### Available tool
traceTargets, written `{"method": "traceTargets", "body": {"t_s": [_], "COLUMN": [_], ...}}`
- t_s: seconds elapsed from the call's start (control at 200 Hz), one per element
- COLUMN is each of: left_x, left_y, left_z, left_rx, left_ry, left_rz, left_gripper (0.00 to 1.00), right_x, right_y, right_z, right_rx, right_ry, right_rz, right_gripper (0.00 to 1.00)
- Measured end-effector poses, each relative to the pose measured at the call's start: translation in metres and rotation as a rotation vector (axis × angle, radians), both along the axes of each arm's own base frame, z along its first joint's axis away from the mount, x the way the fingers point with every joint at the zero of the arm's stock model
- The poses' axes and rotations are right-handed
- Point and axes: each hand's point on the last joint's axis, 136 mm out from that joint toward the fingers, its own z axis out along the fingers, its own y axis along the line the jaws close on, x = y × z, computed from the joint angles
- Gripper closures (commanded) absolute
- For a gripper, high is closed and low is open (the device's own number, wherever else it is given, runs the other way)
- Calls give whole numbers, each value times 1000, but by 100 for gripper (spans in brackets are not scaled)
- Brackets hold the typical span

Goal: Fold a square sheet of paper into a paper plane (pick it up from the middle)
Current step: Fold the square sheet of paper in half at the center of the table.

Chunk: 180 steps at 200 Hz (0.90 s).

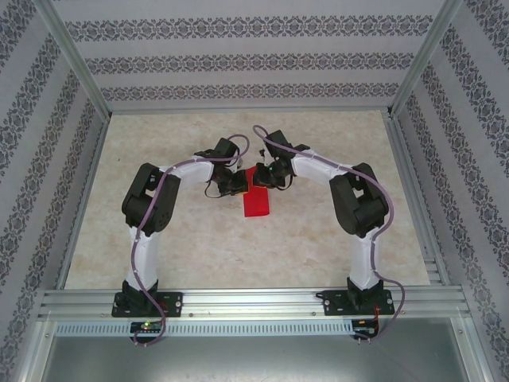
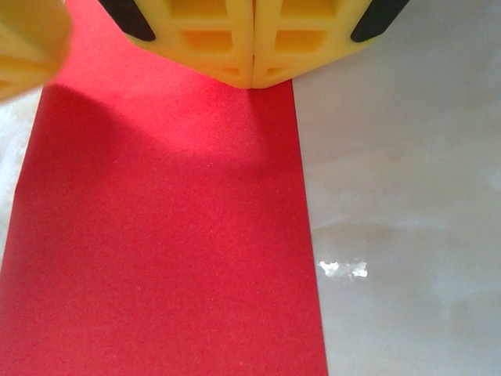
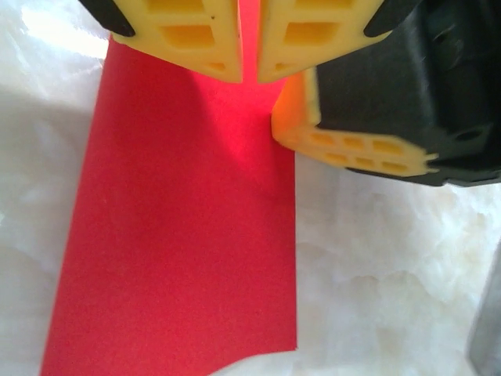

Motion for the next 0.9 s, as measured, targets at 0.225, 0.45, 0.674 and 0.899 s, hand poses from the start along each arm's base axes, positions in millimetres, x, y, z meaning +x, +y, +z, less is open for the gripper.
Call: {"method": "traceTargets", "body": {"t_s": [0.225, 0.45, 0.674, 0.899], "left_x": [0, 0, 0, 0], "left_y": [1, 2, 2, 2], "left_z": [0, -1, -2, -2], "left_rx": [13, 36, 47, 49], "left_ry": [3, 0, -1, 0], "left_rz": [3, 6, 10, 13], "left_gripper": [93, 94, 96, 97], "right_x": [3, 2, 1, 1], "right_y": [4, -10, -29, -36], "right_z": [-13, -22, -33, -34], "right_rx": [-2, -19, -35, 5], "right_ry": [27, 48, 68, 57], "right_rz": [6, -5, -15, -7], "right_gripper": [88, 88, 88, 88]}}
